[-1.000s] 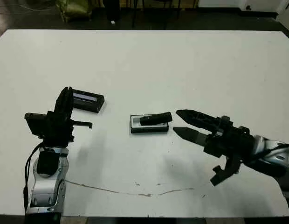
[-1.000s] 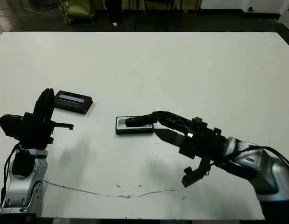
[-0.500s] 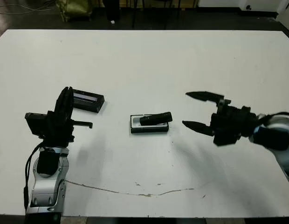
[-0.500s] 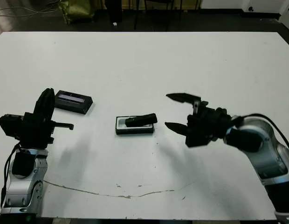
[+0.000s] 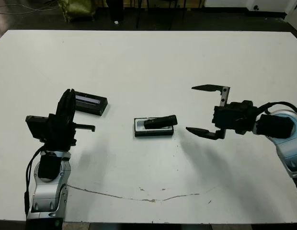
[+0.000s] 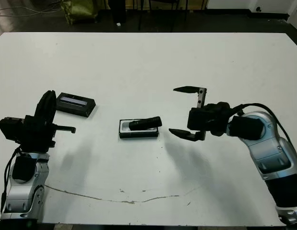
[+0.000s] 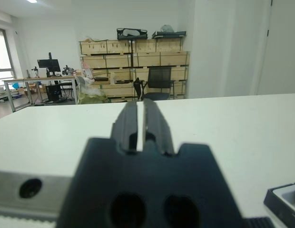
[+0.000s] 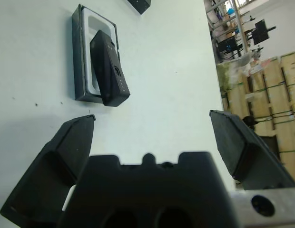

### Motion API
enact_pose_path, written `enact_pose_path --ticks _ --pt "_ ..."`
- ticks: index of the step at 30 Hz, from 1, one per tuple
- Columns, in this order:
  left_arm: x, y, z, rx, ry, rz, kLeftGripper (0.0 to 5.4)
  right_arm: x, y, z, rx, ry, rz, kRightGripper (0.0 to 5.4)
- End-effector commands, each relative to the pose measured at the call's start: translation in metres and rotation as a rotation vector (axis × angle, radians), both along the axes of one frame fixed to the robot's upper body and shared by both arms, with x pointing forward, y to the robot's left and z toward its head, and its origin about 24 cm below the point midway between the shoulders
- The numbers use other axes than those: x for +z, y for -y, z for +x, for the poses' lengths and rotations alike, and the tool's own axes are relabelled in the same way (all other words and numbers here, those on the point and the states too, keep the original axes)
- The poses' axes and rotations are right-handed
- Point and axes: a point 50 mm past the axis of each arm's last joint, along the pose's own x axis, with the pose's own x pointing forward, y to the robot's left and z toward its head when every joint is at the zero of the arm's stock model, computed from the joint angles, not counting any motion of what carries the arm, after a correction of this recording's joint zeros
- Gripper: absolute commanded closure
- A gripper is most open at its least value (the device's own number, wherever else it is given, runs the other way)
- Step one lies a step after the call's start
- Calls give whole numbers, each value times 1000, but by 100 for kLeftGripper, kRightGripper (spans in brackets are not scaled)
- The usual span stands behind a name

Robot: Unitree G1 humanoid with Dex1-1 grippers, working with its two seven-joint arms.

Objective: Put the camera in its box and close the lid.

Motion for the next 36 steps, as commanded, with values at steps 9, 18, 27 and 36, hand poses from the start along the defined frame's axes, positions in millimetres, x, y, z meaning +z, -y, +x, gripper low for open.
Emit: enact_pose_path --ticks 9,18,27,36 --pt "-7 -1 -2 11 -36 0 540 -14 -8 -6 138 133 -129 1" --pt "-7 -1 -3 17 -35 11 540 -22 -7 -4 158 129 -133 1" --pt "-7 -2 -3 16 -39 3 540 -26 -8 -1 153 120 -148 1" --pt "-7 -1 -3 16 -39 3 540 -30 -11 3 141 120 -160 36"
